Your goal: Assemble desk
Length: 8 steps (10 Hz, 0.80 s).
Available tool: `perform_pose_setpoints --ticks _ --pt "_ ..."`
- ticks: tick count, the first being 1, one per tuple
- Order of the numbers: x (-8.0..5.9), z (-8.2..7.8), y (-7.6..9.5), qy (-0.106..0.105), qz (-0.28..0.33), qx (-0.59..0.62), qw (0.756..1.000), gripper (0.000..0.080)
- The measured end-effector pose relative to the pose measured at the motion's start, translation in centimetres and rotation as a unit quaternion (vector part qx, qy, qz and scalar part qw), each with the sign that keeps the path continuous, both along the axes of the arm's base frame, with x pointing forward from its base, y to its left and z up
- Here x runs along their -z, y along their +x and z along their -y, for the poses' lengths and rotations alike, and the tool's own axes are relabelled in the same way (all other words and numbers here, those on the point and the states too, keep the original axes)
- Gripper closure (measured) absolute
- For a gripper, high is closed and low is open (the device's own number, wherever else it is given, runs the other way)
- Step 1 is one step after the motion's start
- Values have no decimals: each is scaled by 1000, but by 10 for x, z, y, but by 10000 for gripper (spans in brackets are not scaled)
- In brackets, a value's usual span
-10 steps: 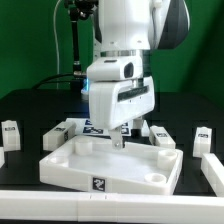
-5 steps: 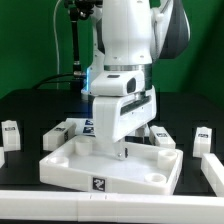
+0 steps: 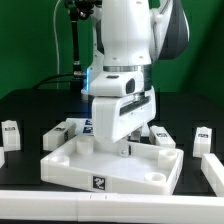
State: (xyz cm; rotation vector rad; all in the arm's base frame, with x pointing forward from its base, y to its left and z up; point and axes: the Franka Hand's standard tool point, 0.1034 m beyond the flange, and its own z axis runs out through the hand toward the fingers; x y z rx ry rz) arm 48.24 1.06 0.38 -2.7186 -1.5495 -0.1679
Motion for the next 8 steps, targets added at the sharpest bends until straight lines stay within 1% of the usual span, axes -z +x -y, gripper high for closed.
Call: perform_pose_setpoints --ticks 1,2,3,8 --pt "0 0 0 0 0 0 1000 687" --pt "0 0 0 0 0 1 1000 687" --pt "0 1 0 0 0 2 1000 751" --pt "0 1 0 0 0 2 1000 751"
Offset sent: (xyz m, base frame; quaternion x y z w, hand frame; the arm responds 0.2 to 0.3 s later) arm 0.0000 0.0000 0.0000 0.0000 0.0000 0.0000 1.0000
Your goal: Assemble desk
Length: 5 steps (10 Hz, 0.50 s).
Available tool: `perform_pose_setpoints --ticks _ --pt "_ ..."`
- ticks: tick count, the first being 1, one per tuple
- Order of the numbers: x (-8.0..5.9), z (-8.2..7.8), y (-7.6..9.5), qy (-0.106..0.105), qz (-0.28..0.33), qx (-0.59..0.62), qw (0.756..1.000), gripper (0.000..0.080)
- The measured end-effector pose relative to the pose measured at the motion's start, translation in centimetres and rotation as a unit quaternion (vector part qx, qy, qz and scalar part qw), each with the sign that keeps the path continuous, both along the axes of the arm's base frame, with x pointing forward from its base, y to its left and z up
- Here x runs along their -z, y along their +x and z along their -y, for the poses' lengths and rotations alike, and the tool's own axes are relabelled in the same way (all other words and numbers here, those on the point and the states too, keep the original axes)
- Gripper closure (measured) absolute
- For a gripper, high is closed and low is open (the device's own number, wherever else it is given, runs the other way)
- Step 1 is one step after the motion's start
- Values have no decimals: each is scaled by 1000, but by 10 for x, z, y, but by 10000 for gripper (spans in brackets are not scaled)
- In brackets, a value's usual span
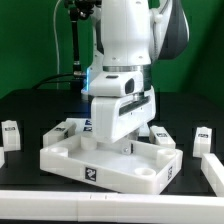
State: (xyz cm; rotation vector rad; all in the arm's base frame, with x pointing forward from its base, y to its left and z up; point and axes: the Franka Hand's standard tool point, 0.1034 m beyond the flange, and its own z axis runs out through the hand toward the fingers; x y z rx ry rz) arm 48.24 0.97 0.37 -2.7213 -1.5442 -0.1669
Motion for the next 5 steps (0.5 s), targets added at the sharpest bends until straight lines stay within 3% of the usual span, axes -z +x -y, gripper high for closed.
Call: perform_pose_setpoints --ticks 5 --pt "-1 5 7 -7 -17 -63 998 751"
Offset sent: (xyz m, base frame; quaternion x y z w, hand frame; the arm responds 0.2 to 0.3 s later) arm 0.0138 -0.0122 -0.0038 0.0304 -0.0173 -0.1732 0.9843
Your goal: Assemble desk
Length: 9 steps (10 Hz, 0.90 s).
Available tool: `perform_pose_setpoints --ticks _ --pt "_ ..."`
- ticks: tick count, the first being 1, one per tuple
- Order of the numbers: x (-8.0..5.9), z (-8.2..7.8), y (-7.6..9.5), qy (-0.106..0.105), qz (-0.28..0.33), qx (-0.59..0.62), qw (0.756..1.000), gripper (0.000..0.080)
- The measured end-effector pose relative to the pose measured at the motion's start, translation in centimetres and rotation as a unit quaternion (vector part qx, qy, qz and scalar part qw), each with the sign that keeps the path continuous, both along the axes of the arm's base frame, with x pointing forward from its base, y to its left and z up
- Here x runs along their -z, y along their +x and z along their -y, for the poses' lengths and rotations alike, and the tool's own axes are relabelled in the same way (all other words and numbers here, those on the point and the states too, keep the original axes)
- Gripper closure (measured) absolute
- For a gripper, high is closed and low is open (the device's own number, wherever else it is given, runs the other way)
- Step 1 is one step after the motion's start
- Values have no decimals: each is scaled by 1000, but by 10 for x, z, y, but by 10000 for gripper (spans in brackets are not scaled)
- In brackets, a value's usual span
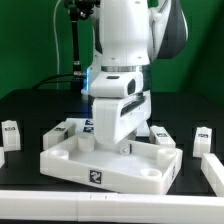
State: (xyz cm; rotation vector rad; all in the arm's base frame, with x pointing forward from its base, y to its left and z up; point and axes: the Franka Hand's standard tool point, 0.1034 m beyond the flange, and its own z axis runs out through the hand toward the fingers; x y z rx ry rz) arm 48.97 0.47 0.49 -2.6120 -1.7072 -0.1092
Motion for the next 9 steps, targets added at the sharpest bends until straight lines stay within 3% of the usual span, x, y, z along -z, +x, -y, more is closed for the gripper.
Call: perform_pose_setpoints --ticks 9 --pt "1 -4 9 -6 -10 -89 996 751"
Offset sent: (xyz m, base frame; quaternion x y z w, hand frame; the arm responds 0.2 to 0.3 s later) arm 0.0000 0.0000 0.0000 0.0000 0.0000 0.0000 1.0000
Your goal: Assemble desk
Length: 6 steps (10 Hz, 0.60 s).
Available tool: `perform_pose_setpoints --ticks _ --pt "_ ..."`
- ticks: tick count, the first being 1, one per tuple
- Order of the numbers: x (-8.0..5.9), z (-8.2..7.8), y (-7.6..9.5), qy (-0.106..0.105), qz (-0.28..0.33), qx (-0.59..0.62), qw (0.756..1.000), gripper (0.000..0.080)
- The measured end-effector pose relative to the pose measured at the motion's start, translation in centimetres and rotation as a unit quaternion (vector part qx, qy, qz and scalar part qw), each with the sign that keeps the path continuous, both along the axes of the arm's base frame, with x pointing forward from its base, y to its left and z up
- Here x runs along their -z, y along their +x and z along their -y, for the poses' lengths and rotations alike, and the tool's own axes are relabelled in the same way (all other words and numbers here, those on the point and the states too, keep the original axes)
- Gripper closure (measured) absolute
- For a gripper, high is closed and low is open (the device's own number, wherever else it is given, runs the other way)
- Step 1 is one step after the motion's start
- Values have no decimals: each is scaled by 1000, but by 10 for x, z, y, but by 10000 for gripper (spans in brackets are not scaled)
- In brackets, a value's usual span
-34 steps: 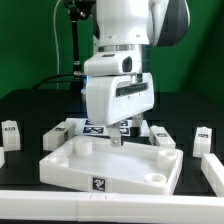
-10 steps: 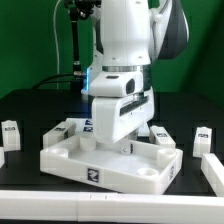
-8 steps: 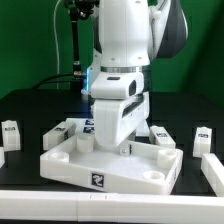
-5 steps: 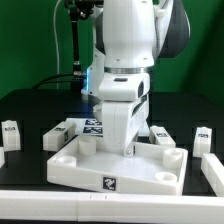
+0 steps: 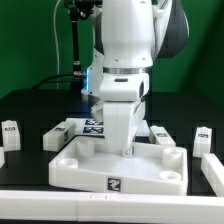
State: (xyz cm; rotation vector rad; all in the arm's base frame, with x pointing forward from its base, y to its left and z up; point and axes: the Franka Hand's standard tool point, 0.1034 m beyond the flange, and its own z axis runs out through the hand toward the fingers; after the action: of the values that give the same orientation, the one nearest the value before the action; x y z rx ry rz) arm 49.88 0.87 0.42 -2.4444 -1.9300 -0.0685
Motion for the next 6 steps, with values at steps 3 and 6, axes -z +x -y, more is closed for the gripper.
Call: perform_pose_setpoints --ticks 3,6 --pt "0 -5 13 0 3 -30 1000 751" --pt "0 -13 27 3 5 -35 999 751"
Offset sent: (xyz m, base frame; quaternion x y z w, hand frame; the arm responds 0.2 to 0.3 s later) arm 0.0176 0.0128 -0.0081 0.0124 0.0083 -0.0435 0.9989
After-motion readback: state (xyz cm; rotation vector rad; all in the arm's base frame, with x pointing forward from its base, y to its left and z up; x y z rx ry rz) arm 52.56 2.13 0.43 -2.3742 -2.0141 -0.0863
